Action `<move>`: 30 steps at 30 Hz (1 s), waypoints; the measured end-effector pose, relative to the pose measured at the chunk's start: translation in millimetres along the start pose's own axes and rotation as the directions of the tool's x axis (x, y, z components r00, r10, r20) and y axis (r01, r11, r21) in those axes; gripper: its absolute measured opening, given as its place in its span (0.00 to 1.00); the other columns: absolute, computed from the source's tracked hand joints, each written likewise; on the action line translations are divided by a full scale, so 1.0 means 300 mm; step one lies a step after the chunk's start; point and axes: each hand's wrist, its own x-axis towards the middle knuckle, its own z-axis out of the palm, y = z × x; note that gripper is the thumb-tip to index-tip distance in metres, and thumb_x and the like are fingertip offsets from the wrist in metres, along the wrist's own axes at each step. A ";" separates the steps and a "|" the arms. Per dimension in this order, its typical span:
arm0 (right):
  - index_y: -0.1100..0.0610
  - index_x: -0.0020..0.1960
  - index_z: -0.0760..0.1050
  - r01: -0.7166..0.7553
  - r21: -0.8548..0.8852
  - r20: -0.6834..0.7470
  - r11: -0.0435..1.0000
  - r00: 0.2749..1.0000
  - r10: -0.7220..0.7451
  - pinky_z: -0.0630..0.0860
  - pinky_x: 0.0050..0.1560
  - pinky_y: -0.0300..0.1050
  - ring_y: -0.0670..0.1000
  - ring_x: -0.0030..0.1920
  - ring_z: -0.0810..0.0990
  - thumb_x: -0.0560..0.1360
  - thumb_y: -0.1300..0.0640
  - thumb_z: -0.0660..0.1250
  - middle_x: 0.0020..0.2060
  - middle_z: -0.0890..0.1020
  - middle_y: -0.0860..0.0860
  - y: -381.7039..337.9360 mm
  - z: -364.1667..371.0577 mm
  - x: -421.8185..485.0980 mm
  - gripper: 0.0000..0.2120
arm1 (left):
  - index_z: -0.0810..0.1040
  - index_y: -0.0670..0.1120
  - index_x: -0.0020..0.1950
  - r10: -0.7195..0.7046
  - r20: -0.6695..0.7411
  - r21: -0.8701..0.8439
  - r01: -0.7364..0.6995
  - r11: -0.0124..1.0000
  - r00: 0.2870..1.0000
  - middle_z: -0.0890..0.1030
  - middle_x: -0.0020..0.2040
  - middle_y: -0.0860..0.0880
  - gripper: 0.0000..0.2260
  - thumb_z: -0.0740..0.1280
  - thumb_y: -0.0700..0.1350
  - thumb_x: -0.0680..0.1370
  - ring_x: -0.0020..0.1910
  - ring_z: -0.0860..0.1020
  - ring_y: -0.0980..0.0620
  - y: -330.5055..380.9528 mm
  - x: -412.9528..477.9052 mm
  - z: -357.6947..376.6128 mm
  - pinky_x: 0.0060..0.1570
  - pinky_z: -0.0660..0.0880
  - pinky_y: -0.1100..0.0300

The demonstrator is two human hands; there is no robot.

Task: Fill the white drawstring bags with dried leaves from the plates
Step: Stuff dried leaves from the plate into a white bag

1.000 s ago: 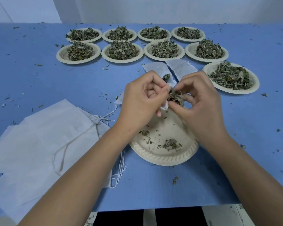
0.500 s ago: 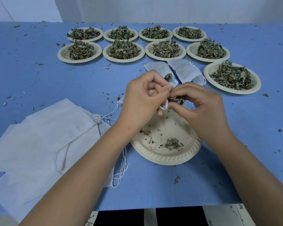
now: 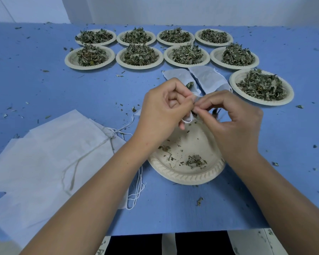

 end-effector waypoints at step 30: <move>0.55 0.28 0.78 -0.143 -0.292 0.555 0.946 0.780 0.290 0.74 0.38 0.46 0.46 0.28 0.77 0.75 0.35 0.42 0.24 0.79 0.49 0.068 -0.065 0.026 0.36 | 0.75 0.44 0.38 -0.056 -0.253 -0.064 0.041 0.997 0.966 0.75 0.24 0.54 0.09 0.68 0.34 0.77 0.24 0.73 0.58 0.004 0.020 -0.024 0.20 0.66 0.67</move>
